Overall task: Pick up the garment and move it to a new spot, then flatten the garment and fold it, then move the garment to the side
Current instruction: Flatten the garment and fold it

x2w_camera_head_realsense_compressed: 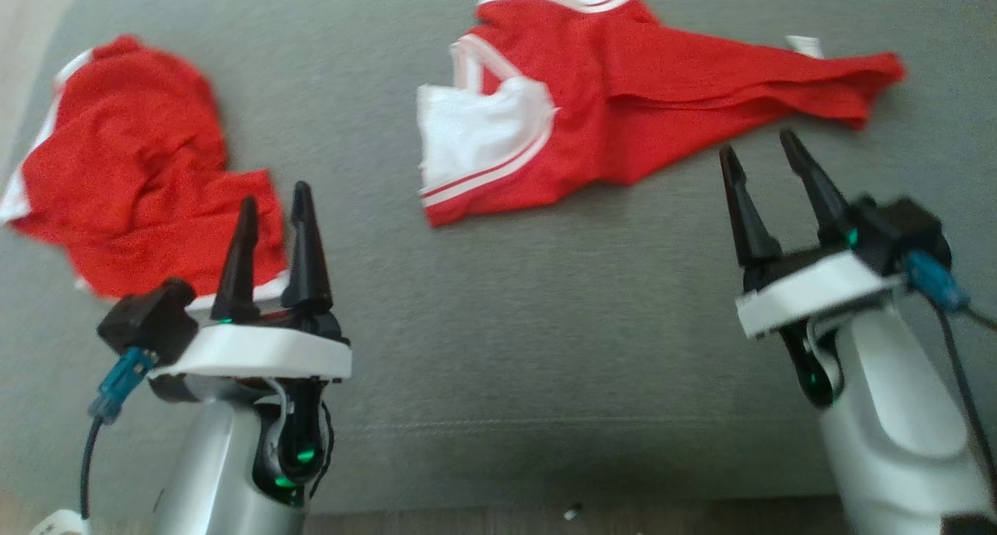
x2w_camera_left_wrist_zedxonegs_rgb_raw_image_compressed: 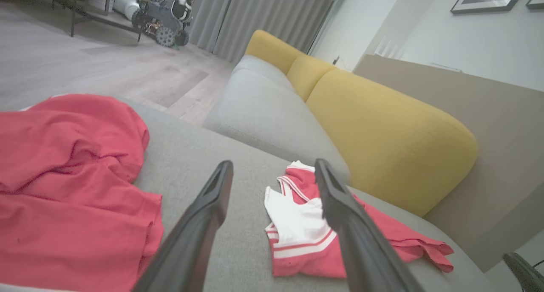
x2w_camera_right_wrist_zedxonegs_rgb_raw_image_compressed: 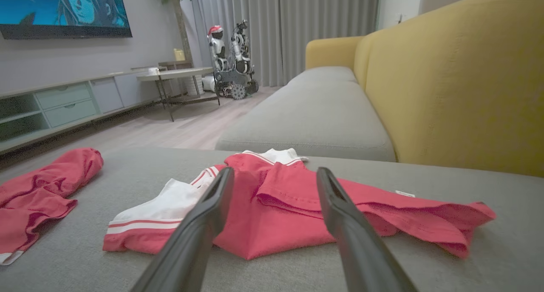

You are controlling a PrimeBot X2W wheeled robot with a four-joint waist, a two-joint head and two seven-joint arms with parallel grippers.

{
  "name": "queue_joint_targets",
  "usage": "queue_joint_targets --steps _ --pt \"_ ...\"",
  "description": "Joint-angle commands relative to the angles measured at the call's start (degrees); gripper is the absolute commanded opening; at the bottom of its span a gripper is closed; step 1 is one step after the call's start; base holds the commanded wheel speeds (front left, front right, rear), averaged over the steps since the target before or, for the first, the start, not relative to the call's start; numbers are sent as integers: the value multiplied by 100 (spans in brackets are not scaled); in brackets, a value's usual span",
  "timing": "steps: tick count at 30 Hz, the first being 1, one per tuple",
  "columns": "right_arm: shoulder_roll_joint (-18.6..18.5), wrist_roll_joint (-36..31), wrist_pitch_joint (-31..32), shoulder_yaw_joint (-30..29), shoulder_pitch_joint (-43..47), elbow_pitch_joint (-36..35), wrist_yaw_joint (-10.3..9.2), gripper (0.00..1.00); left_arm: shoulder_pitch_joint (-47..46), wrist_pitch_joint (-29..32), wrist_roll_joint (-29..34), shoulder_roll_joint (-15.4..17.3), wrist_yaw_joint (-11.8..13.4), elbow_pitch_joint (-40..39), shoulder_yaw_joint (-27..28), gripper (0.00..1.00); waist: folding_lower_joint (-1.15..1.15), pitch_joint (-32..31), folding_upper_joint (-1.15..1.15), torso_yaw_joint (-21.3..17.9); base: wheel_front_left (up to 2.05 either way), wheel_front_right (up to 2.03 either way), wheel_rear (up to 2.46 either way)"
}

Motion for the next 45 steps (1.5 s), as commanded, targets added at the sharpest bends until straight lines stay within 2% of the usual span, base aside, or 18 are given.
queue_joint_targets --steps 1,7,13,17,21,32,41,45 --pt "59 -99 -63 8 -86 -331 35 100 -142 -28 -1 52 18 -169 215 100 0 -150 0 -303 0 0 0" --pt "303 -394 88 -207 417 -1014 35 100 -222 -28 94 52 1 -82 319 100 0 -102 0 -531 0 0 0" --pt "411 -506 215 -301 548 -1601 35 100 -446 -28 360 52 30 243 302 100 0 144 0 -807 0 0 0" --pt "527 -544 272 -213 483 -1926 35 100 -955 -28 801 77 123 1043 293 100 0 459 0 -1087 0 0 0" --pt "570 -650 316 31 309 -2157 35 100 -1858 71 1219 398 55 1976 111 100 0 894 0 -1379 0 0 0" --pt "582 -637 191 215 -39 -2252 35 100 -3683 801 1809 1075 202 4049 -111 100 0 1505 0 -1774 0 0 0" --pt "650 -660 80 199 -36 -2125 35 100 -4195 694 1872 1166 184 4939 -217 100 0 1557 0 -1836 0 0 0" --pt "640 -675 66 155 -57 -2081 35 100 -4321 587 1869 1087 137 5205 -286 100 0 1550 0 -1797 0 0 0"
